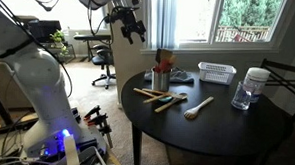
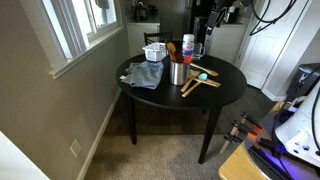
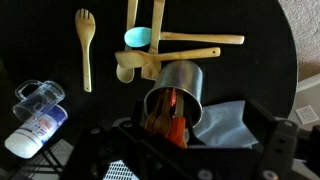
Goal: Take the plastic spoon out of the bucket
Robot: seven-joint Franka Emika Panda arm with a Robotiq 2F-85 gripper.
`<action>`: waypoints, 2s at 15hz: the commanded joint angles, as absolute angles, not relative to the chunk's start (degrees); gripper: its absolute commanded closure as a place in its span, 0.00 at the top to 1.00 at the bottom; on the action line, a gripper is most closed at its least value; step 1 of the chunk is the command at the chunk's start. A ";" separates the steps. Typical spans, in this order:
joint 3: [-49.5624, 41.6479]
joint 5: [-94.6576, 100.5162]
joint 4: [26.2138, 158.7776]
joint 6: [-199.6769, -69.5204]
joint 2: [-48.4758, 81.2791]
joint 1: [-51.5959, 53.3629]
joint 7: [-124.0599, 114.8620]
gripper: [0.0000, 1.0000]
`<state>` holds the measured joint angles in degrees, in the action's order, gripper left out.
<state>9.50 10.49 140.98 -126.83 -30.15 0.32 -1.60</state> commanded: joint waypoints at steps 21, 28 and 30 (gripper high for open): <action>1.48 1.80 129.48 -128.60 -4.86 0.47 -0.80 1.00; 0.50 -4.30 122.46 -128.97 3.93 0.01 0.81 1.00; 0.42 -4.85 120.04 -128.36 6.58 -0.15 0.68 1.00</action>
